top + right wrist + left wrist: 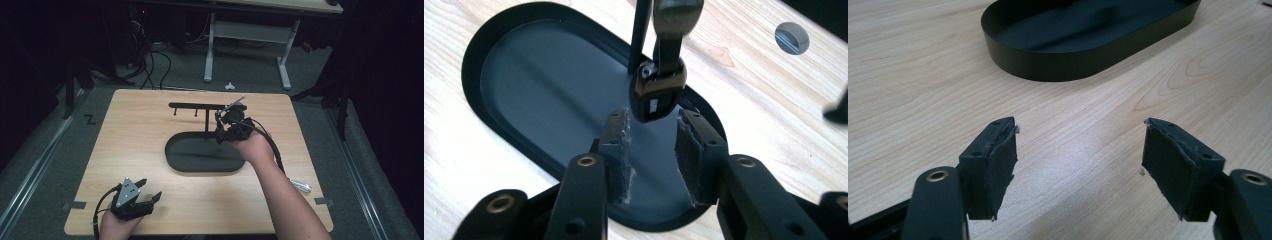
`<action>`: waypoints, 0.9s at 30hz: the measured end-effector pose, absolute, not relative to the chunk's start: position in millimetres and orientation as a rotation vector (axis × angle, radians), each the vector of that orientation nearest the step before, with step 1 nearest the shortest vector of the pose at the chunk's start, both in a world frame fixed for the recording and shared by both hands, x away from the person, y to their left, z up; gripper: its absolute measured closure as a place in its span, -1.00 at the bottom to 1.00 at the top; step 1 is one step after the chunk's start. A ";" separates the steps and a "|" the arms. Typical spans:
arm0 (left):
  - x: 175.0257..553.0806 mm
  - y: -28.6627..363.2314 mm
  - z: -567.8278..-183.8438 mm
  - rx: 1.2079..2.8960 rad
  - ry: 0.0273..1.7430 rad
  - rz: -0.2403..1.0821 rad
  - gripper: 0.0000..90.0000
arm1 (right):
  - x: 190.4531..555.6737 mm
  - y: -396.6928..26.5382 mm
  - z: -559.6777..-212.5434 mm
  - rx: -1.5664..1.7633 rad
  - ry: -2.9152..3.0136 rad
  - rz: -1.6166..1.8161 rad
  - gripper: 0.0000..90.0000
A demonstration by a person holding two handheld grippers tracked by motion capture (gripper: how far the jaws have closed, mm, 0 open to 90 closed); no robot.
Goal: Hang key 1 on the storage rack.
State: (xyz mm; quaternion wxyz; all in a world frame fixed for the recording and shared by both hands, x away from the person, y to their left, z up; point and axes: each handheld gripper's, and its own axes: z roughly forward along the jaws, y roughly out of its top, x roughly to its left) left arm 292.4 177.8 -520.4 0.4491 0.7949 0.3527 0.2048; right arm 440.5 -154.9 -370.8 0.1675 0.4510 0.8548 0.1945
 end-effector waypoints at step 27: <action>296.0 176.3 -522.0 1.987 0.880 0.514 -0.33 | 355.0 -230.1 -451.2 1.278 2.370 0.719 0.29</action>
